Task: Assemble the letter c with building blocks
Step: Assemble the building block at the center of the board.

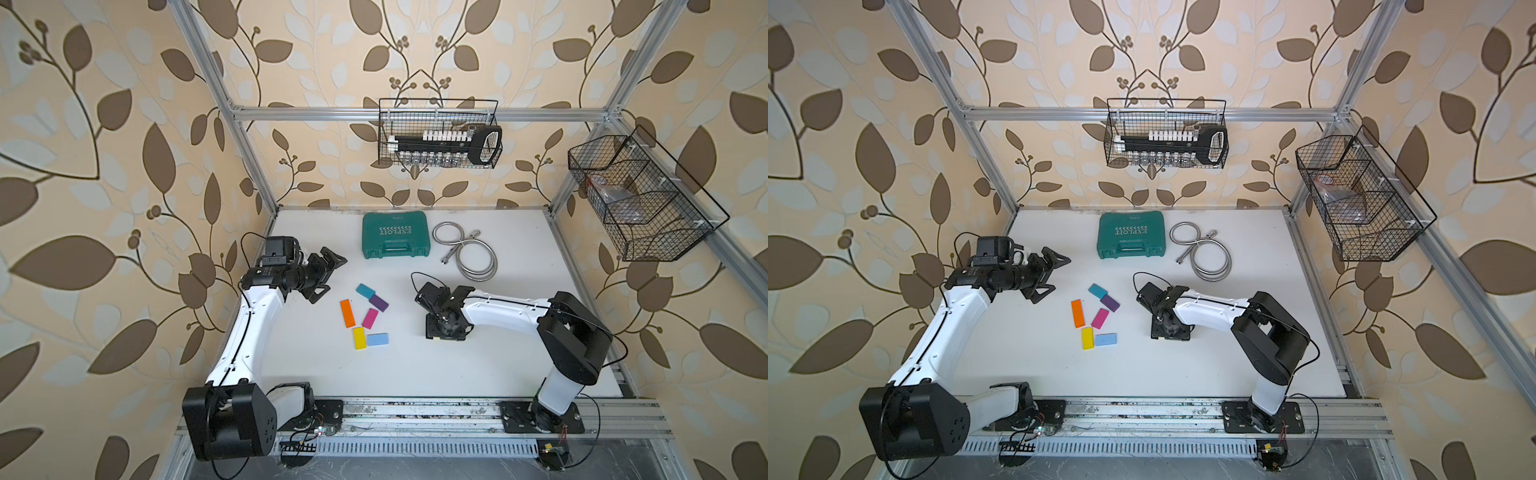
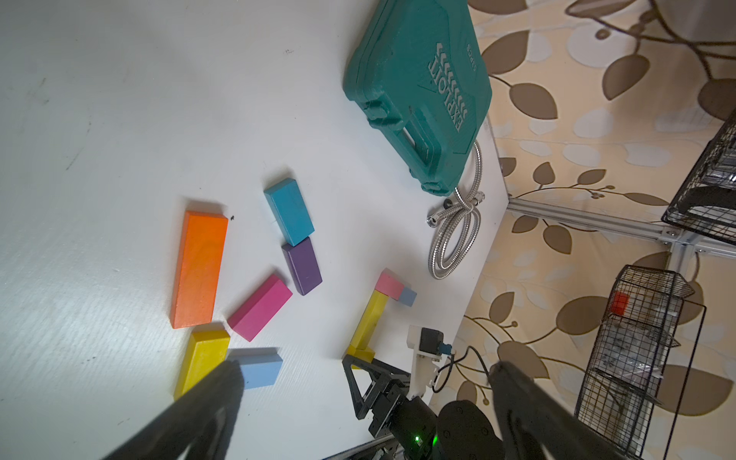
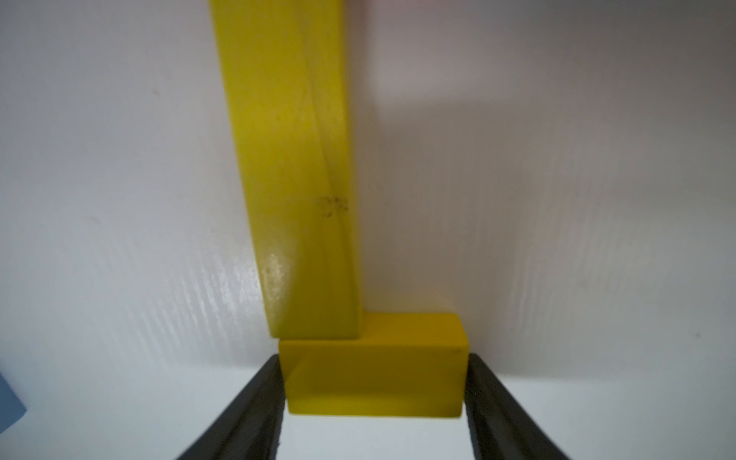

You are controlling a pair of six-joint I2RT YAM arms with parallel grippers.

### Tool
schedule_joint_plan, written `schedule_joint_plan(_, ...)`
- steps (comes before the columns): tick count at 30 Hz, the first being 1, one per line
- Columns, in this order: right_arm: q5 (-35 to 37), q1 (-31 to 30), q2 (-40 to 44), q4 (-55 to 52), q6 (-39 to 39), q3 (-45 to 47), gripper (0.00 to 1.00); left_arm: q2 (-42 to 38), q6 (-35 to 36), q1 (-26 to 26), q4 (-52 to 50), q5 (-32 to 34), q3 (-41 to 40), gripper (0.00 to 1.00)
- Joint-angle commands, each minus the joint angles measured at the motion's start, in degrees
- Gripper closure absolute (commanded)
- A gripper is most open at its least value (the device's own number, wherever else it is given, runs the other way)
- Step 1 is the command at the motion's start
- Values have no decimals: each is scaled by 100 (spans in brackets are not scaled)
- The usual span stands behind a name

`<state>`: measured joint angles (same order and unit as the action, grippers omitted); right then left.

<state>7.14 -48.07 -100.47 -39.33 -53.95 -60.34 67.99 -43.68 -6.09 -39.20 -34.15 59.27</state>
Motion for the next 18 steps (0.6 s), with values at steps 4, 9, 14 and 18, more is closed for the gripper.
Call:
schedule_joint_plan(4, 167, 10, 352, -6, 82, 17, 20, -31, 74, -43, 54, -57, 94, 1)
schedule_joint_plan(9, 354, -208, 1105, -357, 268, -167, 19, -22, 113, -49, 48, -24, 140, 1)
schedule_joint_plan(14, 266, -557, 1376, -608, 820, -787, 20, 77, 325, -64, -180, 431, 424, 1)
schedule_joint_plan(18, 223, -943, 649, -901, 846, -1680, 20, 250, 400, -209, -220, 680, 532, 1)
